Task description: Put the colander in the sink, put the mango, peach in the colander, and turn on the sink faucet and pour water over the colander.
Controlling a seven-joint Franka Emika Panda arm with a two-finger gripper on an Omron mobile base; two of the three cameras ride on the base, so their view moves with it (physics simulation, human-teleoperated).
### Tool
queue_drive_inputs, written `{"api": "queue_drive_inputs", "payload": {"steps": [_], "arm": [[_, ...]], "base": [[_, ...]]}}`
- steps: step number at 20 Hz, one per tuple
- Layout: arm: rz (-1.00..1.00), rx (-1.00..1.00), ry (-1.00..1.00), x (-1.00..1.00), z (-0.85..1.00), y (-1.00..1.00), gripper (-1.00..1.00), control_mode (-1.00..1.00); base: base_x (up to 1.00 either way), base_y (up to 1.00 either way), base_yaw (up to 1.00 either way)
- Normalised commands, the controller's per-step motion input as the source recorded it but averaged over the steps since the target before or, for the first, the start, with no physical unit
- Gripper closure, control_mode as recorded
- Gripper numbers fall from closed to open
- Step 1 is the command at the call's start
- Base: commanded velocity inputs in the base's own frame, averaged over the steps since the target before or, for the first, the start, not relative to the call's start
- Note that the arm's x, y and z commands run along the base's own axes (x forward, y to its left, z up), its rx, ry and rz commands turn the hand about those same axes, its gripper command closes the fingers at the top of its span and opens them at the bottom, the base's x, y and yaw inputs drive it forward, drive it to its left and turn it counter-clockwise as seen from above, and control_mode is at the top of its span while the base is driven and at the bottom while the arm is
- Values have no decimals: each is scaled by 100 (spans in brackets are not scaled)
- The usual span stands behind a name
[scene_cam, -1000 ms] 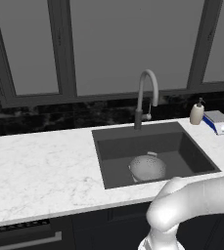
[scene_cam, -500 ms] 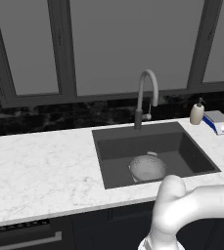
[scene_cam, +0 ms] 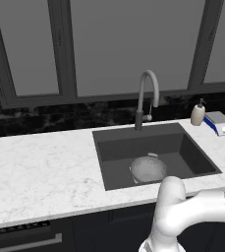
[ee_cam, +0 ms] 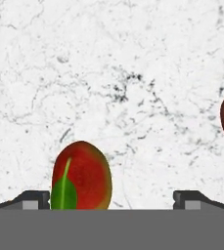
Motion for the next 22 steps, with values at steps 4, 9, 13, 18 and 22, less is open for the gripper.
{"api": "queue_drive_inputs", "payload": {"steps": [4,9,13,18,22], "arm": [[0,-3,-18,-33,-22,21,-100,-100],[0,-7,-18,-24,-24,27,-100,-100],[0,-10,-7,1,-18,18,-100,-100],[0,-7,1,29,-12,1,-100,-100],[0,-3,0,17,-14,-2,-100,-100]], "base": [[0,0,0],[0,0,0],[0,0,0],[0,0,0],[0,0,0]]}}
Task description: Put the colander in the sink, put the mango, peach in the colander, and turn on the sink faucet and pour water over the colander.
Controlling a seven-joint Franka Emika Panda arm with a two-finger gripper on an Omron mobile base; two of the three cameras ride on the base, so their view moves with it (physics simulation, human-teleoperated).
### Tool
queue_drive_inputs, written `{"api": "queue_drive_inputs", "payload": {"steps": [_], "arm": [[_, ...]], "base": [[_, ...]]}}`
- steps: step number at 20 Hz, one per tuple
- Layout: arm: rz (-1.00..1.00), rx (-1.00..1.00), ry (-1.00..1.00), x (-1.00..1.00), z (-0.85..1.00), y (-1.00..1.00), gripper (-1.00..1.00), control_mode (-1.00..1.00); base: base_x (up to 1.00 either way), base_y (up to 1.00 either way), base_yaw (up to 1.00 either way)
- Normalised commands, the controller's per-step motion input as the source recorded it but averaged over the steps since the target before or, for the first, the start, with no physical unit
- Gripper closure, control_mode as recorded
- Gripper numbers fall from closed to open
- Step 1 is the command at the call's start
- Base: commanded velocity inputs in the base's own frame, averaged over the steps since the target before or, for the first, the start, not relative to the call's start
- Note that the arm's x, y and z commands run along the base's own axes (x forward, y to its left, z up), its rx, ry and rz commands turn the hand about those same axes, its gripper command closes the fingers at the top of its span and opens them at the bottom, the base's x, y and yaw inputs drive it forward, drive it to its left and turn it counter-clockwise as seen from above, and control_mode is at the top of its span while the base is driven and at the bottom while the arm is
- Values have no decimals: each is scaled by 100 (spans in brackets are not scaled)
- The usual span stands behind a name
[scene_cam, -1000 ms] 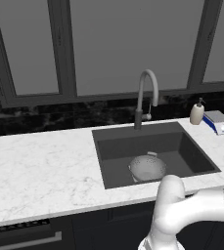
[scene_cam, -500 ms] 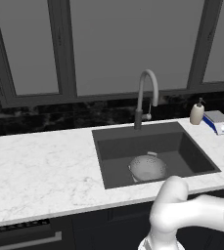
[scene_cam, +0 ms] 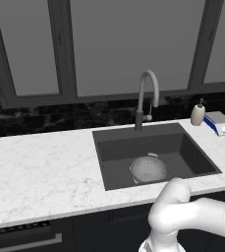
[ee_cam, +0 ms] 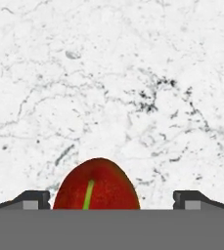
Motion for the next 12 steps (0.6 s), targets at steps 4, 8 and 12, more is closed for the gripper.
{"api": "queue_drive_inputs", "payload": {"steps": [4,8,12], "arm": [[0,0,0,3,-14,-9,-100,-100],[0,0,0,0,-16,-7,-100,-100],[0,0,0,-3,-20,-1,-100,-100]], "base": [[0,0,0],[0,0,0],[0,0,0]]}}
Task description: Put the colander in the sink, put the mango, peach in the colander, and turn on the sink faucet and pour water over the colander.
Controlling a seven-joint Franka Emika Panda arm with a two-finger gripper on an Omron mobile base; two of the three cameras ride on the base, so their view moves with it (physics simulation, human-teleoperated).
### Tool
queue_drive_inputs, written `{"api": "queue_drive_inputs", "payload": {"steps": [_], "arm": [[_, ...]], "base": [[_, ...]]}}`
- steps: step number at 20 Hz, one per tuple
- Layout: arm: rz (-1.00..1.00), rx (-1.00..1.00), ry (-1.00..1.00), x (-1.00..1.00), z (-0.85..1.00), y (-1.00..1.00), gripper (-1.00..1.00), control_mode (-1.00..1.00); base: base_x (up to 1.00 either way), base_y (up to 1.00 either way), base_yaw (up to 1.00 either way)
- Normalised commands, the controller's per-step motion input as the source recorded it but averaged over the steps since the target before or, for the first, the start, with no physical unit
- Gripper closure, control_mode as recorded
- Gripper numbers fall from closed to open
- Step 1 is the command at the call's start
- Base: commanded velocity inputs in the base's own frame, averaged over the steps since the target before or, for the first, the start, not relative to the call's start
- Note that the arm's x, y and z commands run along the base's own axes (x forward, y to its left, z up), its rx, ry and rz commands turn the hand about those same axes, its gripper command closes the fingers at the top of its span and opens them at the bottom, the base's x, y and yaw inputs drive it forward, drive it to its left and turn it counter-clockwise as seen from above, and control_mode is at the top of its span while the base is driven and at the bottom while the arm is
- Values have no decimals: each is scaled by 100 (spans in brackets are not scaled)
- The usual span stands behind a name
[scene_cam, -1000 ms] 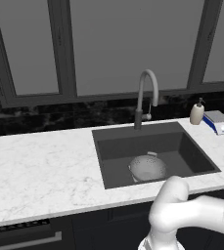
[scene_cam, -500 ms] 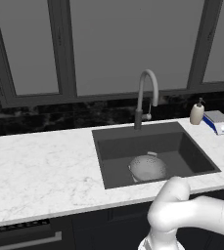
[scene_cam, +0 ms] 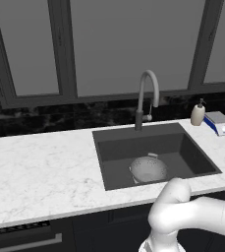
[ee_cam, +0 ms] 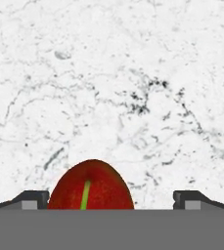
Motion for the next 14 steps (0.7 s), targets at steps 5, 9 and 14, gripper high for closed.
{"api": "queue_drive_inputs", "payload": {"steps": [5,9,14], "arm": [[0,0,3,0,-40,2,100,-100],[-2,0,2,-4,-50,5,100,-100],[-3,0,0,-1,-40,3,100,-100]], "base": [[0,0,0],[0,0,0],[0,0,0]]}}
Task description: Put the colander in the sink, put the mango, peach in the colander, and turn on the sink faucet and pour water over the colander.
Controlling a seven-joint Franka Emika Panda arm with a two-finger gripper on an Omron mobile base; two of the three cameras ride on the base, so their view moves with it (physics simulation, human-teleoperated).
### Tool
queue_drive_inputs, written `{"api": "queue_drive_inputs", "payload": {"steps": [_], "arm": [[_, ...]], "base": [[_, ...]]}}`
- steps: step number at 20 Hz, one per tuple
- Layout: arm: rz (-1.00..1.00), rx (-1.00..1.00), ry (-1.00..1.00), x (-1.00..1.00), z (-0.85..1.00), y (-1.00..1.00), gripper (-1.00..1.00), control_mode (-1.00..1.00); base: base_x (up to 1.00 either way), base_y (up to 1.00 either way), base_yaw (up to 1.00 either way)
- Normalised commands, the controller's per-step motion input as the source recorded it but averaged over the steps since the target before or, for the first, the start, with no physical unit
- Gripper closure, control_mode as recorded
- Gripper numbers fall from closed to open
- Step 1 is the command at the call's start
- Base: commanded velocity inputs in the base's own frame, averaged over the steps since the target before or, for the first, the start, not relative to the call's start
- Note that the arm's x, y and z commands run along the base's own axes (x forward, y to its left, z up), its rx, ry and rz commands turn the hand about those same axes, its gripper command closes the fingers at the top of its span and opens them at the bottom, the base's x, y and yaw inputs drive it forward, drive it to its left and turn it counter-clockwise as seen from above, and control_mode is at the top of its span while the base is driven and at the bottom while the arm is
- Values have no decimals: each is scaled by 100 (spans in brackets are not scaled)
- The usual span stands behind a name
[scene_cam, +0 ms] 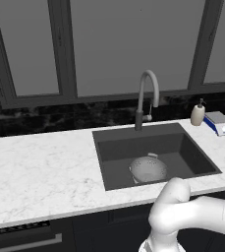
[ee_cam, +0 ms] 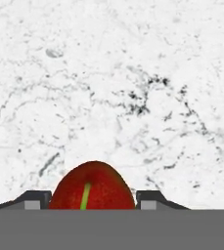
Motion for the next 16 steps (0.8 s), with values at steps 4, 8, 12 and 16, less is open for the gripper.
{"api": "queue_drive_inputs", "payload": {"steps": [4,8,12,16], "arm": [[-1,3,0,-9,35,17,100,-100],[0,2,-6,-21,64,61,100,-100],[0,0,-11,-2,28,93,100,-100],[0,0,-9,0,12,95,100,-100]], "base": [[0,0,0],[0,0,0],[0,0,0],[0,0,0]]}}
